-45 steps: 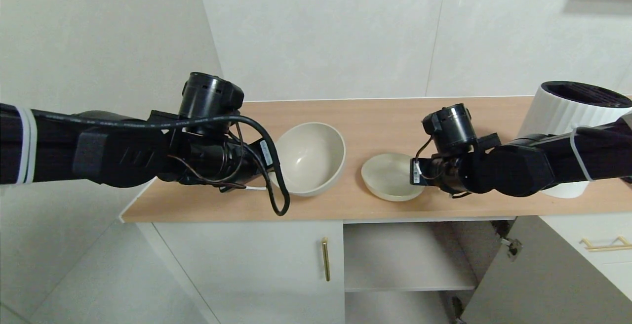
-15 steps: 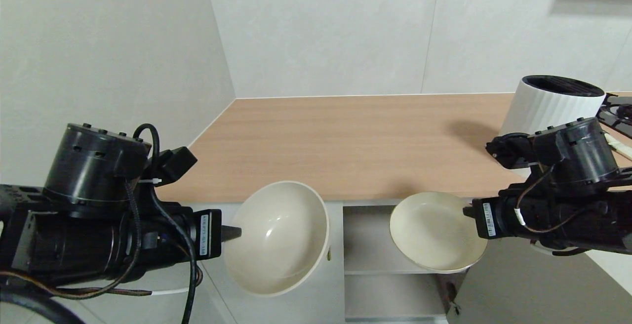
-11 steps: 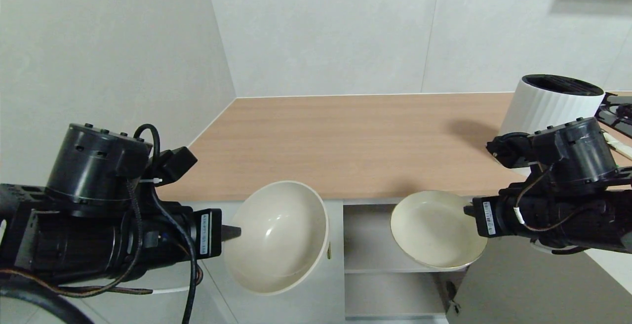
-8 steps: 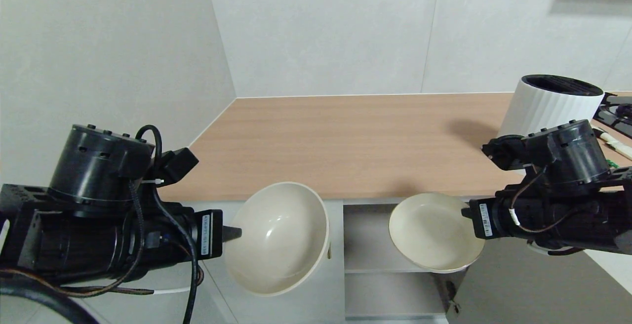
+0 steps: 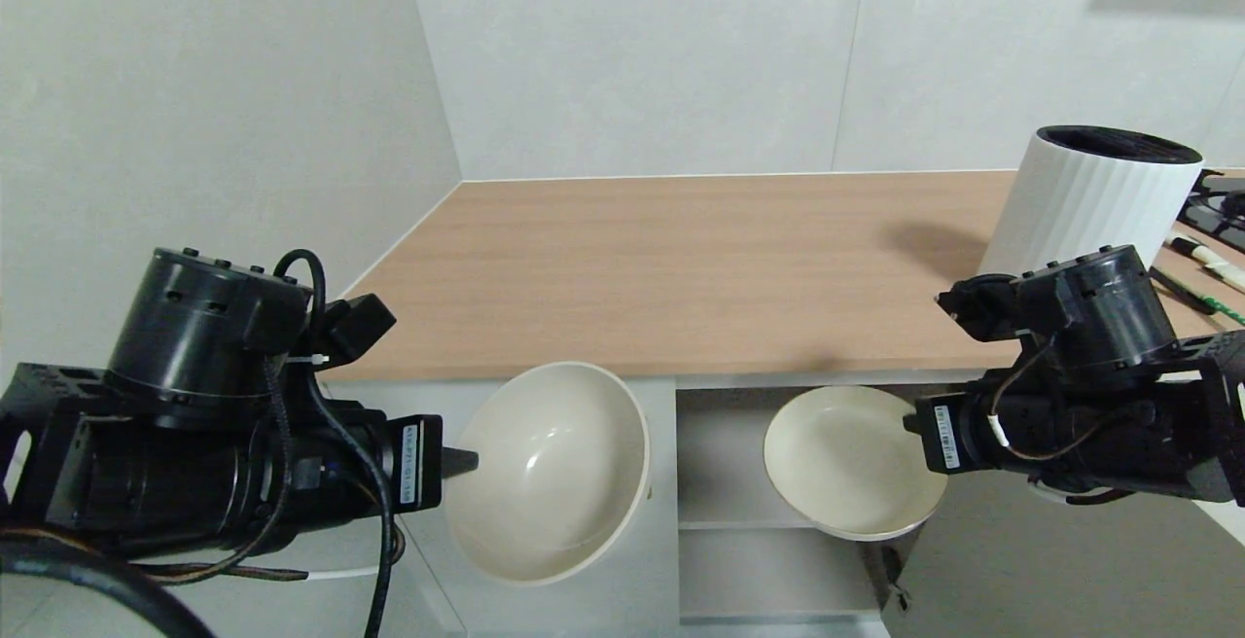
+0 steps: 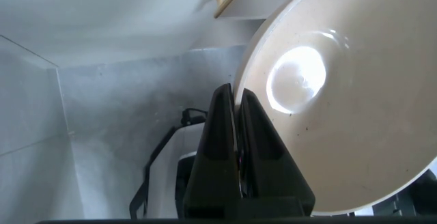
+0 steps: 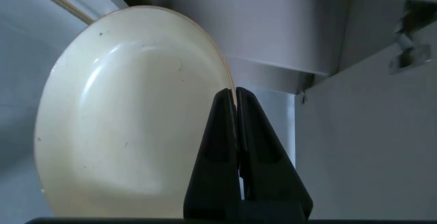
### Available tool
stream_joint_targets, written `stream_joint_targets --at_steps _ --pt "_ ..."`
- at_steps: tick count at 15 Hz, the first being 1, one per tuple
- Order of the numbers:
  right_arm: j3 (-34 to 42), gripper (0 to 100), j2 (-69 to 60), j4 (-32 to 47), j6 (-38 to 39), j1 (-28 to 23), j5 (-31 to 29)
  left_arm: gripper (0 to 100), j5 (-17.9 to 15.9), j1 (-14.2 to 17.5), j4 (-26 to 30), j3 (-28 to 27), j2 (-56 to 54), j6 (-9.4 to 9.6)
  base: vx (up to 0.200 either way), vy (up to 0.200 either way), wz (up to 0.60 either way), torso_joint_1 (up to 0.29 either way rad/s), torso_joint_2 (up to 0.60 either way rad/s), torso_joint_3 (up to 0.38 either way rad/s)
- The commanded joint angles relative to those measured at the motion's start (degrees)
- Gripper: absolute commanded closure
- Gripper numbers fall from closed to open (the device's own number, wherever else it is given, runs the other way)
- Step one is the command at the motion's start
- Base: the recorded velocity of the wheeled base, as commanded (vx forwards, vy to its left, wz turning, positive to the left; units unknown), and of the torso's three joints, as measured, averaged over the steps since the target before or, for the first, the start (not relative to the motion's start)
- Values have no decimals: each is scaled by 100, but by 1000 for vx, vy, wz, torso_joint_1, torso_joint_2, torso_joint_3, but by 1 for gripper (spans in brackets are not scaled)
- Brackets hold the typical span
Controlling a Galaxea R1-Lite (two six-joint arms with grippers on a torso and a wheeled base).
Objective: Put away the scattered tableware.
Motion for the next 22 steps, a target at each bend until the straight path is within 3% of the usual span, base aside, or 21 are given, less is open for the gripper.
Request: stream_joint_targets --at_steps 1,16,22 --pt "5 100 27 1 -3 3 1 100 1 0 3 2 18 -4 0 0 0 -183 466 266" --pt "31 100 63 -52 6 3 1 100 1 0 3 2 18 -4 0 0 0 -157 471 303" --pt "31 100 133 -60 -3 3 1 100 1 0 3 2 18 -4 0 0 0 -22 92 72"
